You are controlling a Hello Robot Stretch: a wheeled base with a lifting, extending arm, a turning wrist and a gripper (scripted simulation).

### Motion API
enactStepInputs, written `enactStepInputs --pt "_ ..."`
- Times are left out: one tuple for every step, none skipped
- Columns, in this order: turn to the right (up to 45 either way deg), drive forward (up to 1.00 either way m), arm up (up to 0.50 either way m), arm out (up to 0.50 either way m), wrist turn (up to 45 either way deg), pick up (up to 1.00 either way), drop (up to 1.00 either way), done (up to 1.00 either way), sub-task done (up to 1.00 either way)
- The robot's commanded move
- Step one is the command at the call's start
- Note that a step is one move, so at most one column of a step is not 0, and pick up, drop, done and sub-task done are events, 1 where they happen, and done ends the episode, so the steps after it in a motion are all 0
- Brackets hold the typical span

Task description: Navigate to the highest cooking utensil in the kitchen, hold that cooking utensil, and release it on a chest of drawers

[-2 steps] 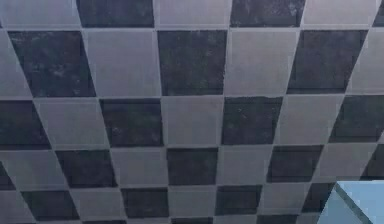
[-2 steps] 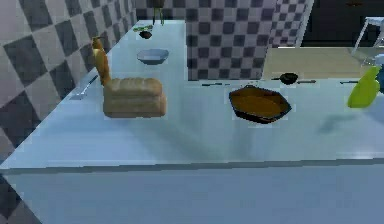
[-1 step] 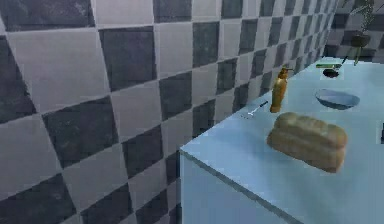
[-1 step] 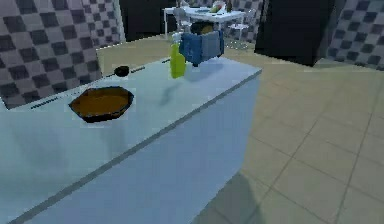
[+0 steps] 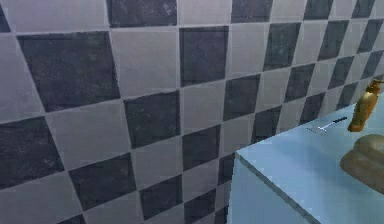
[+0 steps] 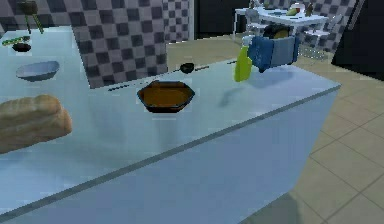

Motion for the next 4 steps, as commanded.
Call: enactStepInputs --pt "0.0 0.0 0.5 0.0 0.0 0.0 0.0 0.0 0.0" --pt "0.0 0.0 0.38 0.0 0.0 0.0 0.0 0.0 0.0" --pt "0.0 0.0 0.0 0.42 0.0 0.0 0.0 0.0 0.0" --pt "0.0 0.0 0.0 0.0 45.0 0.0 0.0 0.0 0.0"
